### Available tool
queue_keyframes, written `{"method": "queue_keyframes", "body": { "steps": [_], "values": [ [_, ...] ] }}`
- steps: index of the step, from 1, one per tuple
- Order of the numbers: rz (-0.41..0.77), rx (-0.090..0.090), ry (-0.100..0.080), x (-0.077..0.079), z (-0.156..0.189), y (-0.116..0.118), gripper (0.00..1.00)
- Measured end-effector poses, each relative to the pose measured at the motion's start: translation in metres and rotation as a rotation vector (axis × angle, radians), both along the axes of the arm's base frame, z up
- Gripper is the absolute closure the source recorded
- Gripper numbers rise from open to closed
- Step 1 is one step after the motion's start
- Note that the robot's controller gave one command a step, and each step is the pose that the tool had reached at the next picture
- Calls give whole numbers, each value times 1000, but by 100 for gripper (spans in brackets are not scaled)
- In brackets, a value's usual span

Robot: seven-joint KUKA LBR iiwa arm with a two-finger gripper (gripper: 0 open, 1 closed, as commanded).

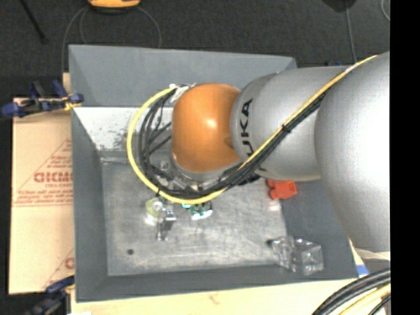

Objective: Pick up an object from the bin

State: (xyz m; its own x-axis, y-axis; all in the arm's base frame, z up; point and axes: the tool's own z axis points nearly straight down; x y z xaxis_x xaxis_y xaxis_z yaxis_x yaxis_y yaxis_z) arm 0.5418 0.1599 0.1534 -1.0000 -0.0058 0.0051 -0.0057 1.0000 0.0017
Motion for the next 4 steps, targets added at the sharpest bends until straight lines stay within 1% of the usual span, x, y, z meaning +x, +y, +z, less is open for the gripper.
{"method": "queue_keyframes", "body": {
  "steps": [1,2,3,4],
  "values": [
    [84,1,-16,44,-82,-53,0],
    [208,0,-23,36,-78,-125,0],
    [-81,6,-22,26,-78,-126,0],
    [-271,6,-19,20,-78,-134,0]
  ]
}}
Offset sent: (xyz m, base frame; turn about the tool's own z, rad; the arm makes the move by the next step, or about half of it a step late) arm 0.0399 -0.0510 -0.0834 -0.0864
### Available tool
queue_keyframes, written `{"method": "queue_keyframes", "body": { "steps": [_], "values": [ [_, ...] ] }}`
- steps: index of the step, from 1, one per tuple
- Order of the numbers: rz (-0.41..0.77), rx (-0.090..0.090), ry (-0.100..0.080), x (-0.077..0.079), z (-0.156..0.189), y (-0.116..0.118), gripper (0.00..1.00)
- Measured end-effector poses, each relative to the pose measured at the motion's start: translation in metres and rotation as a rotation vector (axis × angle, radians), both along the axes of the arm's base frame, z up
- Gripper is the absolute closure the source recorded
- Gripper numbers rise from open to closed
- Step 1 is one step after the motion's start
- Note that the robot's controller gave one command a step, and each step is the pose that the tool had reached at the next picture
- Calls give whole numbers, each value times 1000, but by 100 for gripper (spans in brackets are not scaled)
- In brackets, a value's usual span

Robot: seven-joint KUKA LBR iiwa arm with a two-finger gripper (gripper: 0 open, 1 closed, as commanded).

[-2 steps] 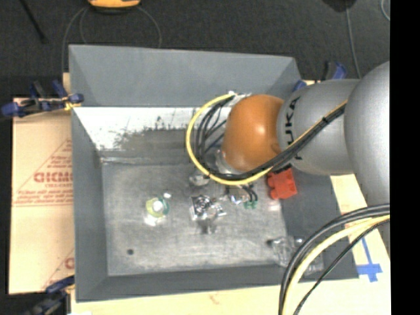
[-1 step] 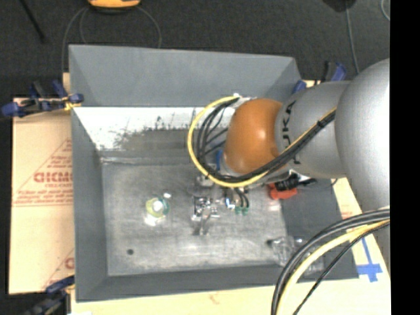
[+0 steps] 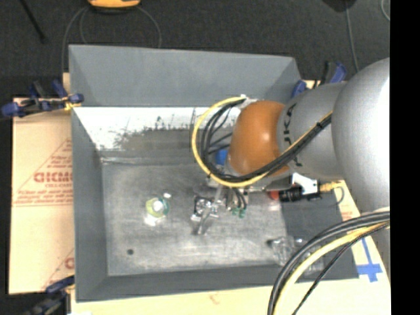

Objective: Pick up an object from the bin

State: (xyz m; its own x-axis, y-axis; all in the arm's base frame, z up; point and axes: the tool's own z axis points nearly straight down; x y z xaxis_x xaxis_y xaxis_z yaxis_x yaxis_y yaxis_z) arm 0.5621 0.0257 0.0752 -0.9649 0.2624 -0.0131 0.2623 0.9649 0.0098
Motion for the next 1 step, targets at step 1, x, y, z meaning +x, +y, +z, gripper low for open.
{"method": "queue_keyframes", "body": {
  "steps": [1],
  "values": [
    [3,-1,6,3,3,2,0]
  ]
}}
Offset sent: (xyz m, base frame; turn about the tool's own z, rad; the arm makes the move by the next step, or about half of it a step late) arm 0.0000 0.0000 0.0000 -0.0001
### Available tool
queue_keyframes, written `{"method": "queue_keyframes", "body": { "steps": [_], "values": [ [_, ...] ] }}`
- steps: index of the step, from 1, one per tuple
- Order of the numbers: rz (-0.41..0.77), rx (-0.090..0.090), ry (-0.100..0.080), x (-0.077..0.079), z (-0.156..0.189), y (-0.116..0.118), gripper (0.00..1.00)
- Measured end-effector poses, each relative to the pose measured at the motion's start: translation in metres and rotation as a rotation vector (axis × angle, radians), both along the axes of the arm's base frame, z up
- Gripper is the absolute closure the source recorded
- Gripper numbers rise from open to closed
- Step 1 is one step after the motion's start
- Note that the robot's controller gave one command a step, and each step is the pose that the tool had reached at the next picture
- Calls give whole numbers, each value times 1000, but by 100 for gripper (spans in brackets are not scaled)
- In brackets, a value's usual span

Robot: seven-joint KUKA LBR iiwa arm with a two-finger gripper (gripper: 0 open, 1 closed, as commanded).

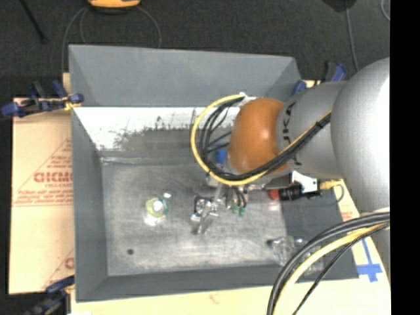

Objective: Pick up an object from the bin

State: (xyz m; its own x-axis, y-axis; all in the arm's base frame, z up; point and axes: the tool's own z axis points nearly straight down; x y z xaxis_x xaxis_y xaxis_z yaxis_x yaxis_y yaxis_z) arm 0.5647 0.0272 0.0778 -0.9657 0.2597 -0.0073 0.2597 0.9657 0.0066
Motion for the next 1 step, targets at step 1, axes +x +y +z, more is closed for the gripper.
{"method": "queue_keyframes", "body": {
  "steps": [1],
  "values": [
    [-3,-2,-10,3,3,-2,100]
  ]
}}
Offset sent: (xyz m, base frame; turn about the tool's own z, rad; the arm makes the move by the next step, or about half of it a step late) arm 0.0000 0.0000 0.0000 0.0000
